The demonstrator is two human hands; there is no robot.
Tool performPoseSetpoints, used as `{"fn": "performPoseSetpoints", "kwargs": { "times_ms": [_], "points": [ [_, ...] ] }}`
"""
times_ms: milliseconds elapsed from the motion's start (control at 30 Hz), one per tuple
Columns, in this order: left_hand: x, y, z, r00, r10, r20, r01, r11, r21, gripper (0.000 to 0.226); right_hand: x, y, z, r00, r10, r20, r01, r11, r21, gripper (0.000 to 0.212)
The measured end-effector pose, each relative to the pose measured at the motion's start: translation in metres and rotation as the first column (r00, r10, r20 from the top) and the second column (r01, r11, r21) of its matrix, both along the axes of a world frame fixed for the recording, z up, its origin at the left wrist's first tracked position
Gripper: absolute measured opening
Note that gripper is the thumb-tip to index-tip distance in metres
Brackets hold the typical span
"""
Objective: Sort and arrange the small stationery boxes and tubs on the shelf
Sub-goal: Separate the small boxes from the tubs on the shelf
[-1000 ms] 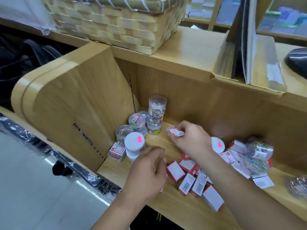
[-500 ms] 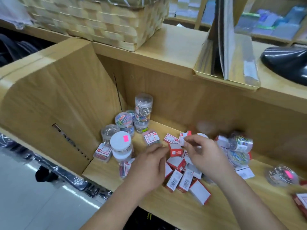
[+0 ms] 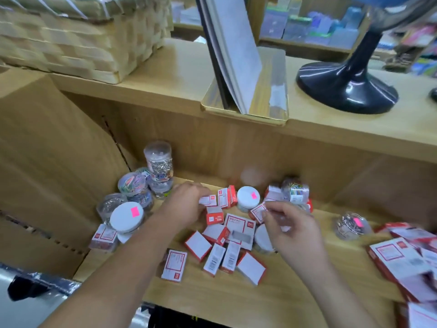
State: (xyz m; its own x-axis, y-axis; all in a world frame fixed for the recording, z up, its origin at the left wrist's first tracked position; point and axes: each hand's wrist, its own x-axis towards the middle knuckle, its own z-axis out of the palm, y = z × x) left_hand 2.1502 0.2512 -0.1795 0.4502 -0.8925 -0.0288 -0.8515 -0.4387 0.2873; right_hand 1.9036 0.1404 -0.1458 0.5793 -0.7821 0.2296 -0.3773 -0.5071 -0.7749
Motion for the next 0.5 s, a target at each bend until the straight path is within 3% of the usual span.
{"fn": "performPoseSetpoints", "kwargs": {
  "times_ms": [100,167,300,400,500],
  "points": [
    [-0.011,0.008,0.007,0.993,0.106,0.053,-0.094,0.977,-0.189,0.031,-0.011,-0.009,0.012,0.966,-0.246,0.081,0.257,0.945,-0.202,0.027],
    [-0.027,0.013,0.018,0.988,0.151,-0.019,-0.149,0.941,-0.304,0.034,-0.007,-0.023,0.018,0.933,-0.359,-0.021,0.348,0.918,-0.189,0.036],
    [-0.063,0.030,0.028,0.977,0.109,-0.185,-0.171,0.915,-0.364,0.027,0.005,-0.040,0.011,0.909,-0.353,-0.221,0.345,0.936,-0.077,0.039],
    [-0.084,0.059,0.029,0.949,0.126,-0.289,-0.235,0.894,-0.382,0.027,0.005,-0.035,0.012,0.916,-0.340,-0.215,0.308,0.936,-0.168,0.037],
    [-0.094,0.090,0.028,0.915,0.192,-0.356,-0.336,0.850,-0.405,0.024,0.024,-0.015,0.026,0.964,-0.179,-0.199,0.138,0.970,-0.202,0.039]
  ]
}}
